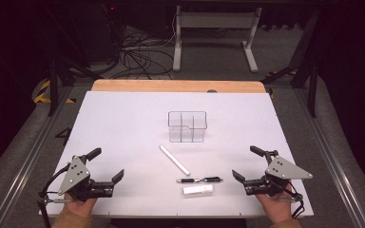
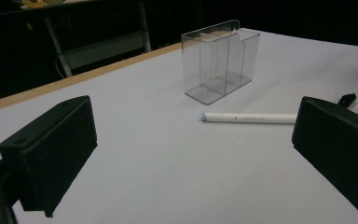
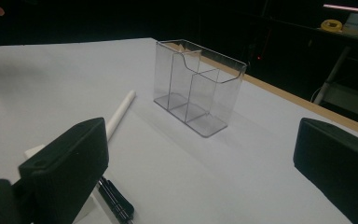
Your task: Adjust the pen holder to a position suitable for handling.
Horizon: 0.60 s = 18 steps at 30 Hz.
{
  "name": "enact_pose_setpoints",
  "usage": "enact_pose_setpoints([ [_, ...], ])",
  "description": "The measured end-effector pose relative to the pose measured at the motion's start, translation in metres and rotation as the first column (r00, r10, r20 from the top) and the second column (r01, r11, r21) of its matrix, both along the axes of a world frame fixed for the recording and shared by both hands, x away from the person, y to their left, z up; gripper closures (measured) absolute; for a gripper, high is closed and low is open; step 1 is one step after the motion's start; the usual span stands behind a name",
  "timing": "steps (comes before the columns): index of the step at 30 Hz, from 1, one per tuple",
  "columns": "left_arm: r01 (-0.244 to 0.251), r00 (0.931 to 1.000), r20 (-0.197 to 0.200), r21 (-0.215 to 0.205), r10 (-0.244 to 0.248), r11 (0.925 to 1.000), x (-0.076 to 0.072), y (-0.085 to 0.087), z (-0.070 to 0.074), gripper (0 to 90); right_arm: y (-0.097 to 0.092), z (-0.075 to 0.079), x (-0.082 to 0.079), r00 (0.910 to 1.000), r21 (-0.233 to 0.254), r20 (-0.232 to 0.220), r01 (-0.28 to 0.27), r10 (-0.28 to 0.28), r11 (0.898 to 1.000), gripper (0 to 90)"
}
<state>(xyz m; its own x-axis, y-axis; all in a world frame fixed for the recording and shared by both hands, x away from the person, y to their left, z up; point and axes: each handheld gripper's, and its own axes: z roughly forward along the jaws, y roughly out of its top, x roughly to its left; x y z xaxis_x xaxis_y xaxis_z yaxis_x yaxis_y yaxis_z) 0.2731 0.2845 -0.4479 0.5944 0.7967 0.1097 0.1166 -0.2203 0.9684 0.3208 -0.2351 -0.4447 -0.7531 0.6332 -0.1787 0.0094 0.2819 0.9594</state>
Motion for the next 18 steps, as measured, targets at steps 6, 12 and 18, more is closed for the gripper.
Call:
enact_pose_setpoints([
  [6,-0.005,0.9999,-0.009,-0.019,0.005,0.9998,-0.0003,0.0012,0.0002,0.8,0.001,0.0003,-0.0003,1.0,-0.005,-0.008,0.001,-0.001,1.0,4.9],
  [12,-0.001,1.0,0.0,-0.01,0.001,1.0,-0.0014,-0.0004,0.0007,0.8,0.0018,0.0009,-0.0001,0.9999,-0.01,-0.015,0.001,-0.001,1.0,6.2],
  [18,-0.002,1.0,-0.004,-0.023,0.002,0.9997,-0.0014,0.0002,0.0004,0.9,0.0027,0.0028,0.0004,0.9996,-0.014,-0.028,0.0,0.0,1.0,7.3],
])
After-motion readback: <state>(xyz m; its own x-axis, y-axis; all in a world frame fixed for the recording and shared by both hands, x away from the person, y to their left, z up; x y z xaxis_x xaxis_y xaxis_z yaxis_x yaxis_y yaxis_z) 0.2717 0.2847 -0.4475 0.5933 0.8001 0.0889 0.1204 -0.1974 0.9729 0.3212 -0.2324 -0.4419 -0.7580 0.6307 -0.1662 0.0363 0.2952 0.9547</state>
